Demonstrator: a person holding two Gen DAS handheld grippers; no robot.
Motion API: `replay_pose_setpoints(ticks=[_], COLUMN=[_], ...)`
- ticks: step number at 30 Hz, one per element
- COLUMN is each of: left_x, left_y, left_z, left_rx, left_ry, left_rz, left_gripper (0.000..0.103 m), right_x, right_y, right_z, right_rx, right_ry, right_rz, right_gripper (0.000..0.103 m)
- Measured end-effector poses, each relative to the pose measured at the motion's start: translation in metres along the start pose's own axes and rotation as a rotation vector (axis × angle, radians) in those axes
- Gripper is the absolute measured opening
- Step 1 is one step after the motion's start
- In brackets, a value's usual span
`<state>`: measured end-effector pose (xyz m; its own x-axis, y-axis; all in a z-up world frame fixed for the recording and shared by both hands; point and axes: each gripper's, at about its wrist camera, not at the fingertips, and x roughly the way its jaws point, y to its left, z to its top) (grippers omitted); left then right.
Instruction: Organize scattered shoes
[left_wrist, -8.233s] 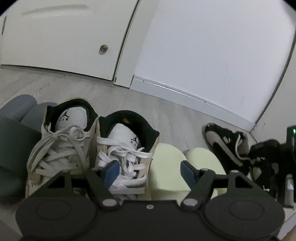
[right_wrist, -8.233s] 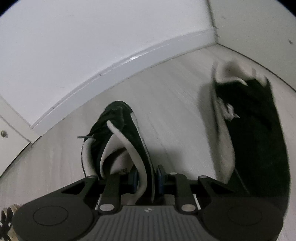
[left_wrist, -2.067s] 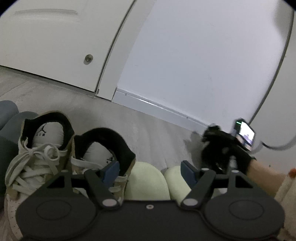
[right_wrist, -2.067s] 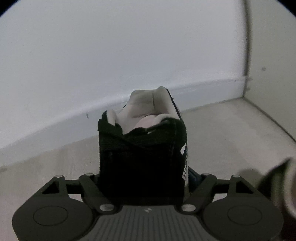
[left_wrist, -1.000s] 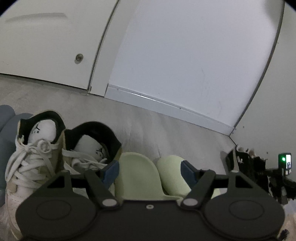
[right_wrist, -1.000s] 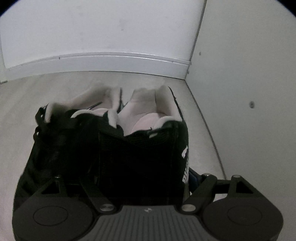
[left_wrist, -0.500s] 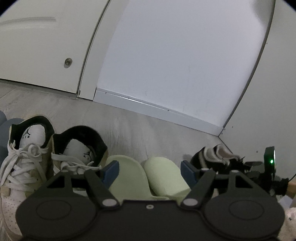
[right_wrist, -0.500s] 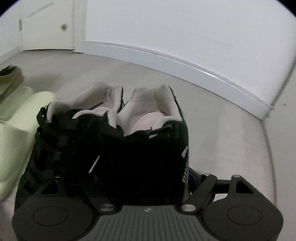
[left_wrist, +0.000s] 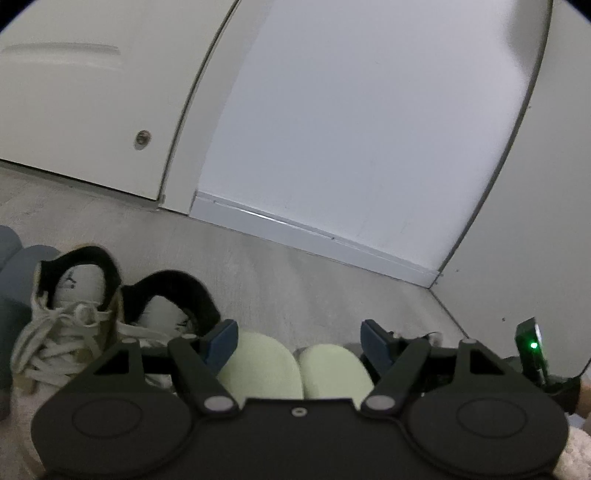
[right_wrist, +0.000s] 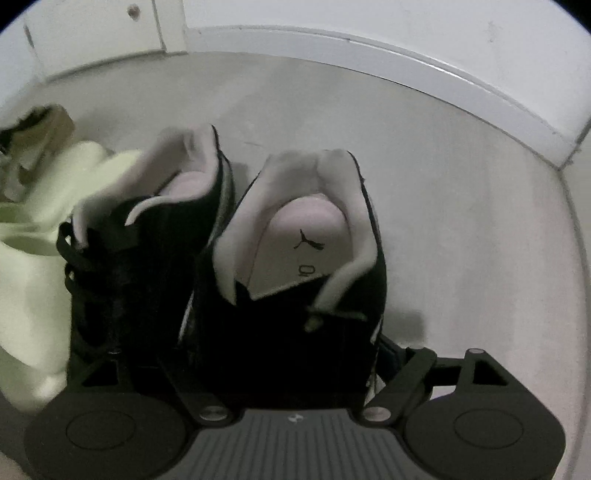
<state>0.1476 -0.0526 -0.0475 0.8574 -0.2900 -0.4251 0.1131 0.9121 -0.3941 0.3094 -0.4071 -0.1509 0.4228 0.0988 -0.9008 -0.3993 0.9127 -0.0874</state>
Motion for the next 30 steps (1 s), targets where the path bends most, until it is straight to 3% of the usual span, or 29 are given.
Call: replay_pose_setpoints(ticks=[2,5,9,10,13,16,19,23,26,27,30], left_x=[-0.006,-0.016,-0.031,-0.035,-0.045,-0.050,-0.053,-0.059,-0.057,-0.057,-0.054], left_y=[0.004,0.011,0.015,0.016,0.020,0.024,0.028,0.020,0.014,0.013,0.016], left_z=[0.000,0.002,0.005,0.006,0.007,0.009,0.014,0.015,0.005,0.001,-0.004], left_rx=[-0.005,-0.025,-0.023,-0.014,0.018,0.026,-0.006,0.054,0.131,0.150,0.124], left_ry=[-0.006,-0.018,-0.051,-0.057,-0.062,-0.062,-0.057,-0.085,-0.103,-0.105,-0.090], left_rz=[0.004,0.002,0.009,0.012,0.034,0.075,0.086,0.102,0.113,0.112,0.078], left_gripper=[0.078,0.078,0.078,0.078,0.078,0.079,0.089,0.100,0.101,0.101,0.101], right_x=[-0.008,-0.040,-0.059,-0.061,-0.070,-0.091,-0.134,-0.154,-0.158,-0.158,-0.156], right_y=[0.003,-0.001,-0.004,-0.003,-0.001,0.010,0.023,0.039,0.069,0.072,0.109], right_z=[0.006,0.031,0.051,0.051,0.037,0.022,0.010,0.021,0.049,0.051,0.074], right_rx=[0.007,0.118,0.186,0.198,0.250,0.311,0.380,0.463,0.401,0.397,0.346], right_ry=[-0.018,-0.135,-0.131,-0.127,-0.128,-0.183,-0.277,-0.230,-0.170,-0.163,-0.065], right_rz=[-0.014,0.021,0.020,0.015,0.013,-0.024,-0.071,-0.094,-0.242,-0.253,-0.449], right_gripper=[0.083,0.084,0.083,0.082,0.066,0.064,0.066,0.084,0.084,0.085,0.090])
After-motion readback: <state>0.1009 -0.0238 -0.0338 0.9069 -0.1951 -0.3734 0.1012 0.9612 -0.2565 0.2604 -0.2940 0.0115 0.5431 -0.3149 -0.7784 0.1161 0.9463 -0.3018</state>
